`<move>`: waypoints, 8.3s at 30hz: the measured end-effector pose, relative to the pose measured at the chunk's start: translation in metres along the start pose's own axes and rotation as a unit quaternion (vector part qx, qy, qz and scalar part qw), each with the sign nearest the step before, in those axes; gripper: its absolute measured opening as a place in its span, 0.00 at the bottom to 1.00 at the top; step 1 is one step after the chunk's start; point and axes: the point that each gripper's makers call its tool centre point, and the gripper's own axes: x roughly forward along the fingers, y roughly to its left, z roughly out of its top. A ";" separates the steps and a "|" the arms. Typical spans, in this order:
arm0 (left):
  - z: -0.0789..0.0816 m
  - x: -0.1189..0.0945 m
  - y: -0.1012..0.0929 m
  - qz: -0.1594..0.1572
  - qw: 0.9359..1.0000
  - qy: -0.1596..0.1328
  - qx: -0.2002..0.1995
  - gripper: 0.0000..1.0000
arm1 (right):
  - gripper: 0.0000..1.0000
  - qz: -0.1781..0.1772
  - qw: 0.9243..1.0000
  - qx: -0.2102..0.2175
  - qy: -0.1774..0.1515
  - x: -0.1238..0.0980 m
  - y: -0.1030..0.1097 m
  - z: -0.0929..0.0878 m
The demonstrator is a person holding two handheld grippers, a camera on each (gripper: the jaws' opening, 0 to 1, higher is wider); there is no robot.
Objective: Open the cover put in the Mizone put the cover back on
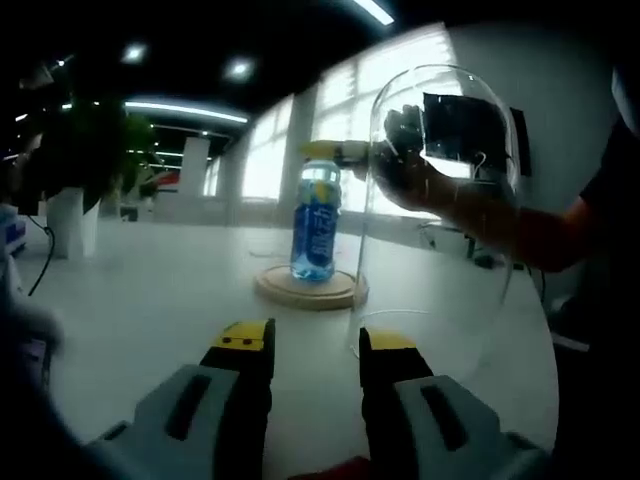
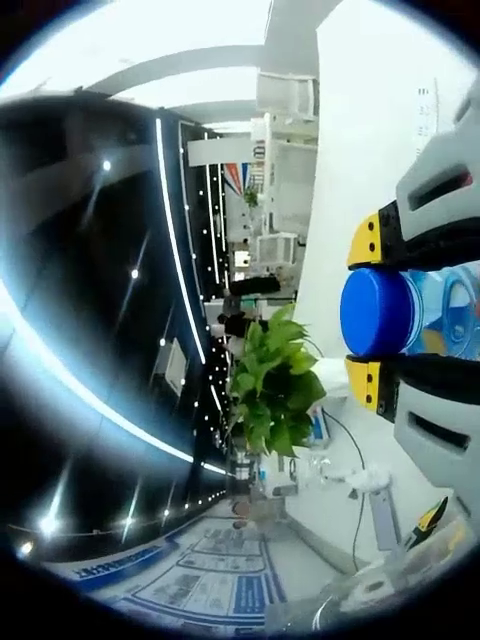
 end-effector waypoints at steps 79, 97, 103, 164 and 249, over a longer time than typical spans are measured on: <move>0.003 0.000 -0.004 -0.015 1.000 -0.010 -0.026 0.26 | 0.28 -0.014 1.000 0.001 -0.017 -0.150 -0.013 -0.022; 0.001 0.001 0.001 -0.007 0.999 -0.006 -0.034 0.25 | 0.27 -0.043 0.999 0.001 -0.008 -0.206 -0.010 -0.063; 0.000 0.001 0.000 -0.007 1.000 -0.004 -0.028 0.25 | 0.27 -0.061 0.998 0.003 0.002 -0.221 -0.012 -0.085; -0.003 0.003 -0.001 -0.008 1.000 0.004 -0.030 0.24 | 0.20 -0.104 0.994 0.036 0.015 -0.255 -0.001 -0.151; 0.096 -0.016 -0.063 -0.190 0.976 -0.079 -0.072 0.53 | 0.56 0.175 0.984 0.017 -0.032 -0.251 0.078 -0.061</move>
